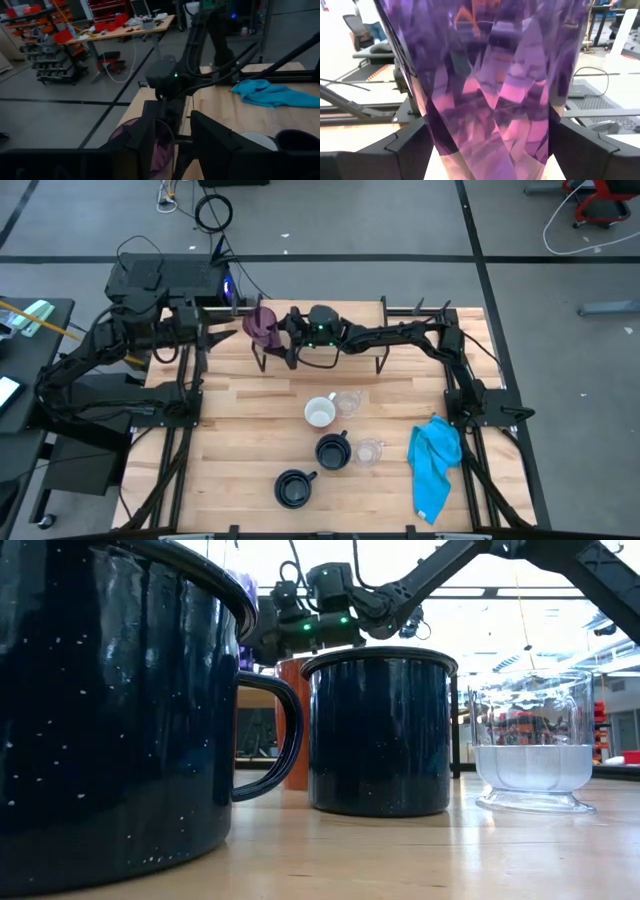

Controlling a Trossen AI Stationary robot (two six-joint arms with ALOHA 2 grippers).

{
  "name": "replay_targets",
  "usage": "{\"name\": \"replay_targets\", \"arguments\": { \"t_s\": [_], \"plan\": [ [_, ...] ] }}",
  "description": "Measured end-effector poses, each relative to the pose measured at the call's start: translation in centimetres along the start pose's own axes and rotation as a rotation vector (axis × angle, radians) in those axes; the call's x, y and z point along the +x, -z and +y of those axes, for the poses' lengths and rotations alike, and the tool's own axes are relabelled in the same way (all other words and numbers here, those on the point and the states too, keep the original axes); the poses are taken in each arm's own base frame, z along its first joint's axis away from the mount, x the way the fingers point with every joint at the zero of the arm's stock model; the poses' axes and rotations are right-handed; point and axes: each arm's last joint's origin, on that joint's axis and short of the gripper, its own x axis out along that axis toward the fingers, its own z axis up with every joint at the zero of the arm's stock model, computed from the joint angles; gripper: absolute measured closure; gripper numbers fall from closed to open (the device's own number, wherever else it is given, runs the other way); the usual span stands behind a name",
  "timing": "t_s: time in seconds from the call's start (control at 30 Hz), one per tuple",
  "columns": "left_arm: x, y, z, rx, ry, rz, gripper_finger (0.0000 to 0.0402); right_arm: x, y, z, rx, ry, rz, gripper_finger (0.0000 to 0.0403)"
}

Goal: Stack small to large cups/mugs on shelf
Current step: Put the violet cup on the shelf

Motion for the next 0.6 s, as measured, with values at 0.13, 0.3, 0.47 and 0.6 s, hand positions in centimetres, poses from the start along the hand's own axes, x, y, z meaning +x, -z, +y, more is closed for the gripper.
{"name": "replay_targets", "arguments": {
  "t_s": [0.13, 0.3, 0.47, 0.6],
  "plan": [
    [0.4, 0.6, -0.1, 0.004, -0.001, -0.010, 0.0269, 0.0, 0.0, -0.1, -0.006, 0.017, -0.003, 0.0054],
    [1.0, 1.9, -0.4, 0.002, -0.005, -0.020, 0.0269, 0.0, 0.1, -0.4, -0.008, 0.023, -0.015, 0.0054],
    [1.0, 2.4, -0.5, 0.004, -0.009, -0.037, 0.0270, 0.2, 0.3, -0.3, -0.009, 0.034, -0.016, 0.0054],
    [0.8, 2.3, -0.5, 0.002, -0.012, -0.053, 0.0276, 0.2, 0.1, -0.1, -0.016, 0.032, -0.036, 0.0054]
  ]
}}
